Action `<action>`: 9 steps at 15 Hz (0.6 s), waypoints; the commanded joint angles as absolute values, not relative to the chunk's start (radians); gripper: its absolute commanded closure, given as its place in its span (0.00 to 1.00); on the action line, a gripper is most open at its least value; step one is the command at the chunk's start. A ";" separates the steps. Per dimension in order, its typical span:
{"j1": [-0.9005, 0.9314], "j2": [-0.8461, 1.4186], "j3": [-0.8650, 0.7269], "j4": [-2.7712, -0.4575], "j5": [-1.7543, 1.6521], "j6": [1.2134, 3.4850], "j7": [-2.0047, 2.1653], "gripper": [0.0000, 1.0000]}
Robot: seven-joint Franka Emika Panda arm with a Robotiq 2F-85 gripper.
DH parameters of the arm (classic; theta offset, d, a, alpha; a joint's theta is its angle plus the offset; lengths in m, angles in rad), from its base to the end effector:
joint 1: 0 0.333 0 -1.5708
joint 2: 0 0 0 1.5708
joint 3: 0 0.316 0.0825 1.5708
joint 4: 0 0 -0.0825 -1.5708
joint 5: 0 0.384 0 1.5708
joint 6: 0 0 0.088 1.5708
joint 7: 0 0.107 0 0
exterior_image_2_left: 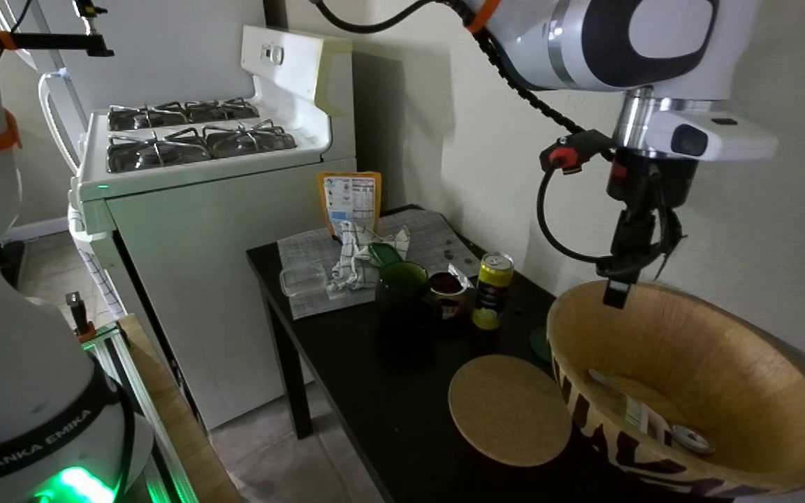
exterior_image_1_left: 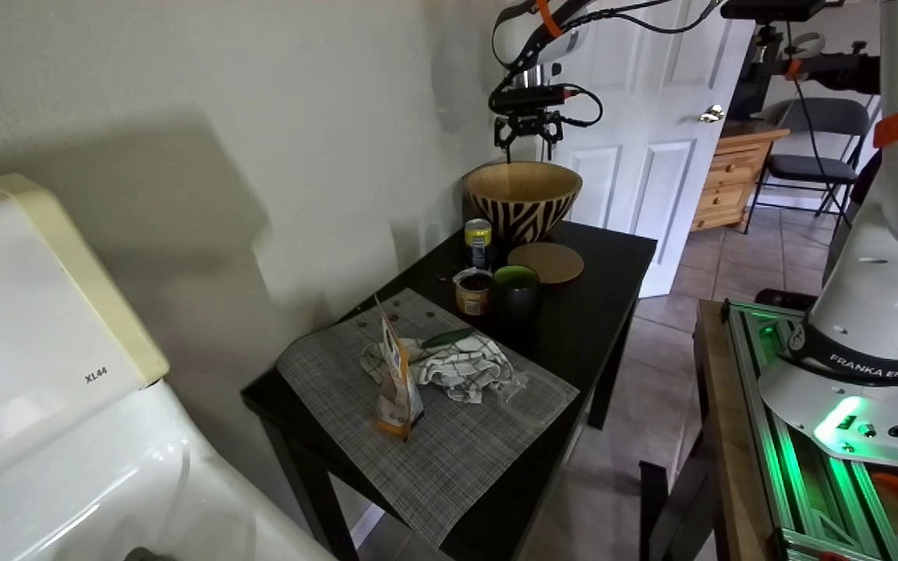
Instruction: Remove the white brush from the wooden bowl and put it on the table
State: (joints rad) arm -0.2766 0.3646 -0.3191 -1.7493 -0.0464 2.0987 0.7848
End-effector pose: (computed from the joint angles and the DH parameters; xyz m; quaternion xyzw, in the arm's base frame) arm 0.5438 -0.3504 0.3737 0.7824 -0.6181 0.0081 0.0756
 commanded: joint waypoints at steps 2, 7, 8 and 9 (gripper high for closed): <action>-0.353 0.471 -0.309 -1.663 0.056 2.010 0.623 0.00; -0.326 0.559 -0.307 -1.582 0.019 1.978 0.484 0.00; -0.315 0.571 -0.301 -1.572 0.013 1.985 0.467 0.00; -0.304 0.585 -0.298 -1.556 0.000 1.988 0.456 0.00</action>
State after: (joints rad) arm -0.3296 0.5352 -0.3071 -1.6244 0.0225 2.0106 0.5006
